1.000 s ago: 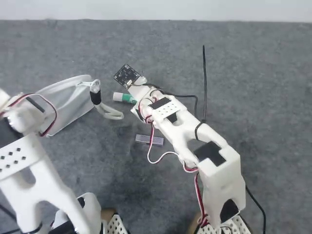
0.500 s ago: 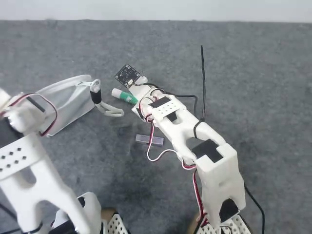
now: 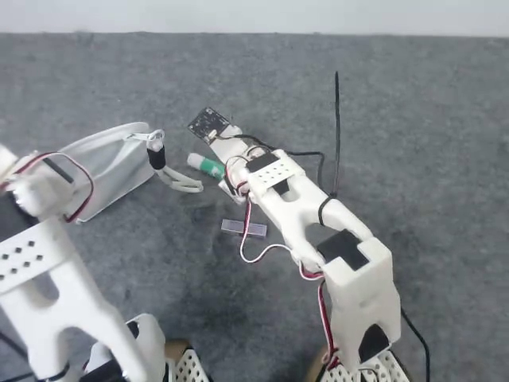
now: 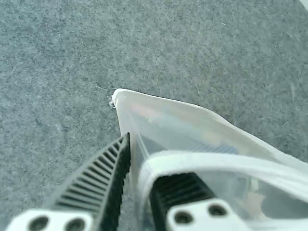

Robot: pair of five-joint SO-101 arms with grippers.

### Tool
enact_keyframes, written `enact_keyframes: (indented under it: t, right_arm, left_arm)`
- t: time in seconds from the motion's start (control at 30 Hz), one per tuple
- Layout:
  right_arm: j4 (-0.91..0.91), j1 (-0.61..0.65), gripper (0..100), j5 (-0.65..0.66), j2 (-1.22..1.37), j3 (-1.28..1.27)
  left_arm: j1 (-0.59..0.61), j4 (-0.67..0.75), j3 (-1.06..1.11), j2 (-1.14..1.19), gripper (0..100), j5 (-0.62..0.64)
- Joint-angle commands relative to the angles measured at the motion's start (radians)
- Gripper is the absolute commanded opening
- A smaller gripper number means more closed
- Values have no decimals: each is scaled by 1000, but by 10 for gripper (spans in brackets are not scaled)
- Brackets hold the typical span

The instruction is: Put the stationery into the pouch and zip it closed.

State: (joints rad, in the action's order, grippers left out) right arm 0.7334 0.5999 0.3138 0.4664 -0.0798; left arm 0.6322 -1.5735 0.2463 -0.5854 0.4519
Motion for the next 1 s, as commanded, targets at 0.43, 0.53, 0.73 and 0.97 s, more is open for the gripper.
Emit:
enact_keyframes:
  t: [0.43, 0.53, 0.73, 0.97]
  right_arm:
    - [334, -45, 39, 170, -180, 26]
    - [337, -45, 128, 170, -179, 21]
    - [369, -41, 114, 169, -222, 51]
    - [315, -7, 113, 41, -263, 48]
  left_arm:
    - [57, 55, -4, 2, 11, 9]
    - [57, 55, -4, 2, 11, 9]
    - [57, 55, -4, 2, 11, 9]
    - [57, 55, -4, 2, 11, 9]
